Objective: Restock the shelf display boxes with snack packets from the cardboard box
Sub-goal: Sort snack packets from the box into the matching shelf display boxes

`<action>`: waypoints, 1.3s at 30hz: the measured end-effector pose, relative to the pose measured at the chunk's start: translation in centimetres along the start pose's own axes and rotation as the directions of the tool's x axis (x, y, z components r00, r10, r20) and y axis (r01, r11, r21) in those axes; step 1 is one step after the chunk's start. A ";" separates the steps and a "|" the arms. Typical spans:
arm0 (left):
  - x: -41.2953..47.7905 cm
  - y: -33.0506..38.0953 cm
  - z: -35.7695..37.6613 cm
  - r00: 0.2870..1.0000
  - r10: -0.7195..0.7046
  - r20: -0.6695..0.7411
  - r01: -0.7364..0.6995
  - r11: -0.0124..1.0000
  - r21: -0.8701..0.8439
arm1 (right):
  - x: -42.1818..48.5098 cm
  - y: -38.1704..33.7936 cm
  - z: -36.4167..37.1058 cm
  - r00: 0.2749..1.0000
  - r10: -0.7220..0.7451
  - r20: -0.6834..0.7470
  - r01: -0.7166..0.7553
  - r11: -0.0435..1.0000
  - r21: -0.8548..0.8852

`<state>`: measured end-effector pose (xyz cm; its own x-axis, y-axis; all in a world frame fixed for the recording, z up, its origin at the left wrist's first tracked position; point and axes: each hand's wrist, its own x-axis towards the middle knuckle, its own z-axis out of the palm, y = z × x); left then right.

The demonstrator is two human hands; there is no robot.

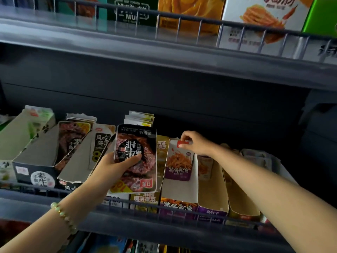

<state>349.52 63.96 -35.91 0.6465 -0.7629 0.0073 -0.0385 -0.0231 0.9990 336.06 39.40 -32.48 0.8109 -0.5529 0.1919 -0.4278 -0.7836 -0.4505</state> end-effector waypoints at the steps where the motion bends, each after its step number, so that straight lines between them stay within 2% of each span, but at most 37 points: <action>1: 0.0 0.0 0.1 1.000 0.006 0.009 -0.006 1.000 -0.005 | 0.1 0.3 0.2 1.000 0.005 -0.016 -0.005 1.000 0.011; 5: -0.1 -0.1 0.6 1.000 -0.007 0.024 0.008 0.999 -0.037 | 0.0 1.0 1.2 0.994 0.037 -0.102 -0.039 0.999 -0.018; 8: -0.6 0.0 1.1 1.000 -0.009 0.022 0.010 0.998 -0.062 | -0.5 0.8 1.4 0.978 0.004 -0.209 -0.020 0.997 -0.073; 10: -1.0 0.0 1.3 0.999 -0.034 -0.005 0.034 0.997 -0.076 | -1.2 -0.3 1.4 0.947 -0.017 -0.322 0.018 1.000 0.001; 12: -1.4 0.2 1.2 0.999 -0.043 -0.003 0.043 0.992 -0.116 | -2.7 -2.4 1.5 0.923 -0.005 -0.384 0.085 0.978 0.191; 13: -1.4 0.2 1.2 0.999 -0.048 0.009 0.049 0.990 -0.132 | -3.7 -3.6 1.8 0.936 0.010 -0.352 0.108 0.944 0.313; 15: -2.3 0.9 1.2 1.000 -0.019 0.000 0.019 0.987 -0.159 | -6.0 -5.9 2.6 0.982 0.013 -0.188 0.089 0.846 0.526; 19: -3.9 2.2 0.8 0.996 0.085 -0.010 -0.085 0.972 -0.220 | -9.2 -9.4 3.7 0.993 0.067 0.096 -0.113 0.752 0.650; 22: -4.9 2.7 -0.4 0.984 0.164 -0.075 -0.179 0.937 -0.302 | -9.8 -11.3 4.1 0.959 0.099 0.266 -0.278 0.520 0.808; 24: -5.2 2.8 -1.6 0.976 0.191 -0.109 -0.216 0.922 -0.321 | -9.8 -12.6 4.5 0.947 0.090 0.310 -0.318 0.421 0.849; 26: -5.5 3.2 -3.5 0.969 0.215 -0.121 -0.242 0.921 -0.306 | -9.2 -13.9 4.7 0.956 0.106 0.275 -0.294 0.397 0.869; 30: -5.0 2.7 -9.5 0.953 0.266 -0.148 -0.285 0.949 -0.132 | -6.8 -16.3 3.7 0.973 0.179 0.143 -0.200 0.357 0.912; 33: -3.7 1.1 -15.0 0.916 0.352 -0.195 -0.298 0.919 0.258 | -4.2 -18.2 3.2 0.975 0.220 -0.020 -0.089 0.474 0.876; 34: -3.1 0.5 -16.9 0.908 0.384 -0.168 -0.290 0.864 0.411 | -3.1 -19.1 3.2 0.973 0.222 -0.061 -0.063 0.509 0.858; 36: -1.8 -0.5 -19.2 0.898 0.437 -0.052 -0.295 0.685 0.666 | -0.7 -20.8 3.0 0.971 0.208 -0.121 -0.017 0.563 0.827; 37: -1.2 -1.1 -20.1 0.896 0.444 -0.005 -0.293 0.601 0.744 | 0.6 -21.8 3.2 0.971 0.193 -0.138 -0.005 0.595 0.803; 39: -0.2 -2.1 -21.3 0.903 0.427 0.036 -0.273 0.507 0.818 | 3.5 -24.0 3.6 0.968 0.171 -0.182 0.016 0.685 0.729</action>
<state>365.68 77.96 -37.05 0.5399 -0.7224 0.4319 -0.8188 -0.3320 0.4683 350.58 57.27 -24.11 0.6393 -0.7209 0.2676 0.0113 -0.3391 -0.9407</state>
